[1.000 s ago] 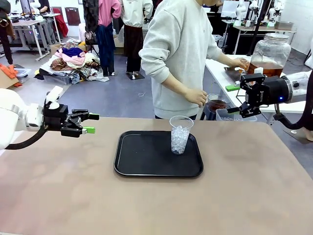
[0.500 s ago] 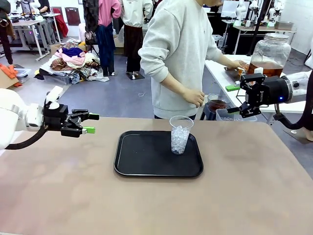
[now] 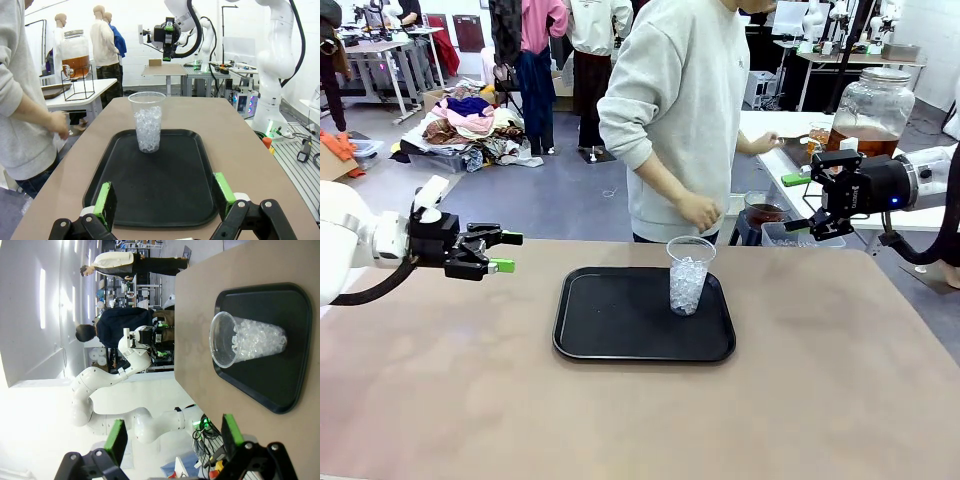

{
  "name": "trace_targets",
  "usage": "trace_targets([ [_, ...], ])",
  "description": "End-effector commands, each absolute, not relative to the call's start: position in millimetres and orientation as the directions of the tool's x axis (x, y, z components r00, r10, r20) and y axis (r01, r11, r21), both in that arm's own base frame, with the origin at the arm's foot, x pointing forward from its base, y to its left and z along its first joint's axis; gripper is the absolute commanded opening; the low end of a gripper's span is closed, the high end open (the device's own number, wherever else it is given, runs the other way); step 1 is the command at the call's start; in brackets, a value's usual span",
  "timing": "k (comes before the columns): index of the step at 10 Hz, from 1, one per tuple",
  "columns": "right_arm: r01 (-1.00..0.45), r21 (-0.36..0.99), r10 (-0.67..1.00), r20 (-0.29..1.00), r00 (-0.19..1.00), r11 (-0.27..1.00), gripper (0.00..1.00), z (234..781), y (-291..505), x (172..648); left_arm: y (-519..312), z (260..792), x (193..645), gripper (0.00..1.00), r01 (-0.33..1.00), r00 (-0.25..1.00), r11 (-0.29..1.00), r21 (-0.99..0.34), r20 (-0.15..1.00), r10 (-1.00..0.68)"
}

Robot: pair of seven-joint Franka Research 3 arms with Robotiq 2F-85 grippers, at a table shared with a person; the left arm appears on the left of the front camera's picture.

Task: Pour the drink into the iced cup.
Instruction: Pick up the iced cup indicated by the human and present it to them.

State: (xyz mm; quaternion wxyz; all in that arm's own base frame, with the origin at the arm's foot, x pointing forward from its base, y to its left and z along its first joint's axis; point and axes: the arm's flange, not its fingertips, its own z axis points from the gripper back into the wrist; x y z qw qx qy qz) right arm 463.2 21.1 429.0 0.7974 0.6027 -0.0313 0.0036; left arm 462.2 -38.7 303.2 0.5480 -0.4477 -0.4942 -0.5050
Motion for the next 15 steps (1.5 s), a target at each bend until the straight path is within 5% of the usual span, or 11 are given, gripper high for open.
trace_targets([
  [1,-0.046,0.962,-0.031,0.056,0.998,0.270,1.00,430.0,21.8,462.8,-39.6,304.8,463.2,1.00,0.996,0.001,0.090,0.009,0.995,-0.104],
  [15,-0.046,0.962,-0.031,0.056,0.998,0.270,1.00,430.0,21.8,462.8,-39.6,304.8,463.2,1.00,0.996,0.001,0.090,0.009,0.995,-0.104],
])
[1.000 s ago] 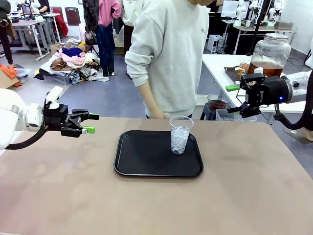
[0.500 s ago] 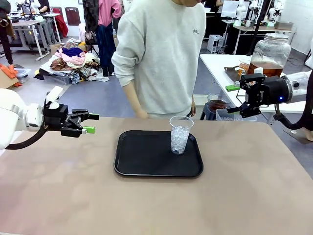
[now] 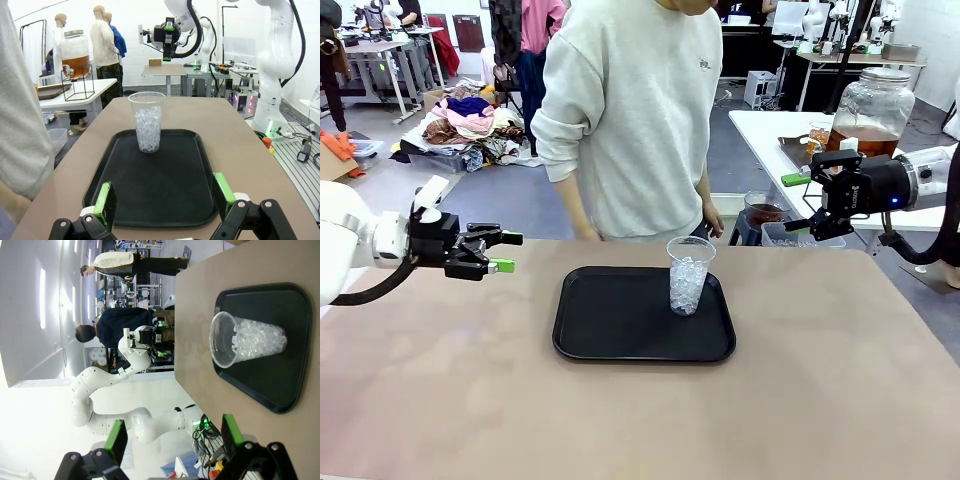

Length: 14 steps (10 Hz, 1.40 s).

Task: Pour the drink into the iced cup.
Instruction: Pick up the iced cup indicated by the human and present it to them.

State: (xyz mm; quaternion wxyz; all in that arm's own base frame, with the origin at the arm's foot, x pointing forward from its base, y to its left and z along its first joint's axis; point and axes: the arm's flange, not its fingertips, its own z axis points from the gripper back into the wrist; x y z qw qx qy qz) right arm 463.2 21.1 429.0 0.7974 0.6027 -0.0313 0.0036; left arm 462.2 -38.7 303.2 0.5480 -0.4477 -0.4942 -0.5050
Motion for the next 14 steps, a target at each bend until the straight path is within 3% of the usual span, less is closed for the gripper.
trace_targets([
  [1,-0.046,0.962,-0.031,0.056,0.998,0.270,1.00,430.0,21.8,462.8,-39.6,304.8,463.2,1.00,0.996,0.001,0.090,0.009,0.995,-0.104],
  [14,-0.046,0.962,-0.031,0.056,0.998,0.270,1.00,430.0,21.8,462.8,-39.6,304.8,463.2,1.00,0.996,0.001,0.090,0.009,0.995,-0.104],
])
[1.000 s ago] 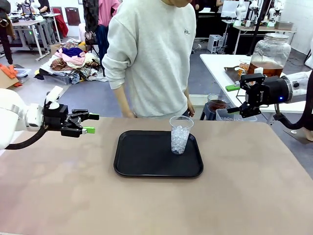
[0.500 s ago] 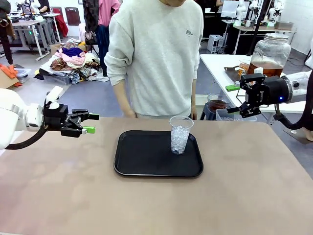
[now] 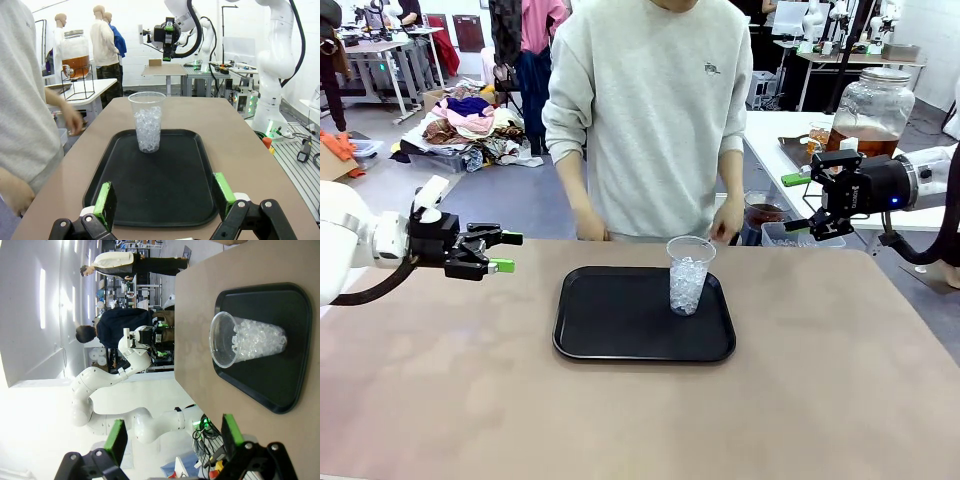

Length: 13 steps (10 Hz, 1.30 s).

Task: Pour the drink into the iced cup.
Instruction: Pick up the iced cup indicated by the human and present it to them.

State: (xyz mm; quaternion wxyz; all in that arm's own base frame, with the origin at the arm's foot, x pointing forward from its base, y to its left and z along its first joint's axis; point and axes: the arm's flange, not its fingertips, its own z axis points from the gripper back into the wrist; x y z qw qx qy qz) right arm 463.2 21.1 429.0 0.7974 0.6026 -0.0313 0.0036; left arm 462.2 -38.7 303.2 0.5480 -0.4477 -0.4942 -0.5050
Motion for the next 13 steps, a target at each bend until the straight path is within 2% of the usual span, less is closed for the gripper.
trace_targets([
  [1,-0.046,0.962,-0.031,0.056,0.998,0.270,1.00,430.0,21.8,462.8,-39.6,304.8,463.2,1.00,0.996,0.001,0.090,0.009,0.995,-0.104],
  [13,-0.046,0.962,-0.031,0.056,0.998,0.270,1.00,430.0,21.8,462.8,-39.6,304.8,463.2,1.00,0.996,0.001,0.090,0.009,0.995,-0.104],
])
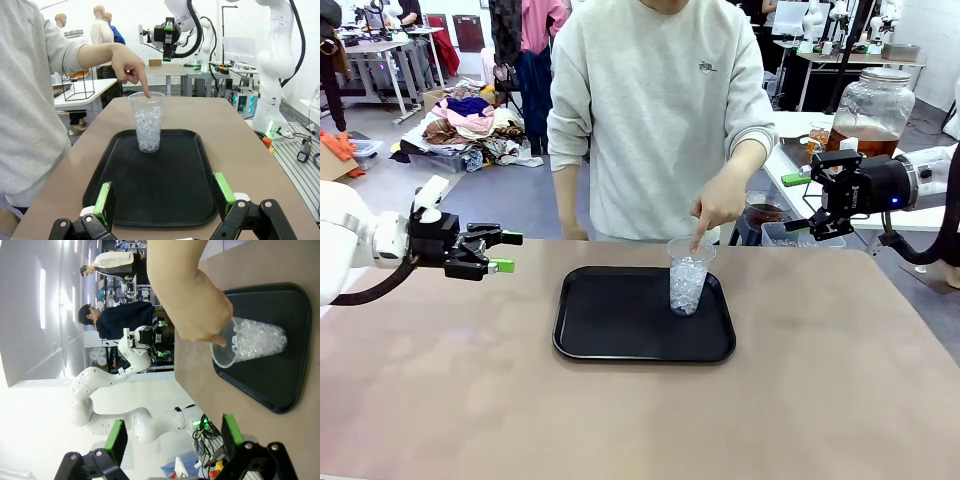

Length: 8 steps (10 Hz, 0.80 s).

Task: Pour the drink into the iced cup.
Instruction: Pick up the iced cup indicated by the human and present it to them.

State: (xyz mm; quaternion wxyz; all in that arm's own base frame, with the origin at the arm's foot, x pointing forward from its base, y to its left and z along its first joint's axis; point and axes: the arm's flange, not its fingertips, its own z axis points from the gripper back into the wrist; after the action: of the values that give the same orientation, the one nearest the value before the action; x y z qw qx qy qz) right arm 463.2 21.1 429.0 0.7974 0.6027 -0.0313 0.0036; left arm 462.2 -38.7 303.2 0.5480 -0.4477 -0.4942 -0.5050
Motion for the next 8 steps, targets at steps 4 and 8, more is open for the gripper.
trace_targets([
  [4,-0.046,0.962,-0.031,0.056,0.998,0.270,1.00,430.0,21.8,462.8,-39.6,304.8,463.2,1.00,0.996,0.001,0.090,0.009,0.995,-0.104],
  [8,-0.308,0.914,-0.021,0.325,0.945,0.265,1.00,432.8,16.5,460.1,-39.6,304.8,463.2,1.00,0.996,0.001,0.090,0.009,0.995,-0.104],
])
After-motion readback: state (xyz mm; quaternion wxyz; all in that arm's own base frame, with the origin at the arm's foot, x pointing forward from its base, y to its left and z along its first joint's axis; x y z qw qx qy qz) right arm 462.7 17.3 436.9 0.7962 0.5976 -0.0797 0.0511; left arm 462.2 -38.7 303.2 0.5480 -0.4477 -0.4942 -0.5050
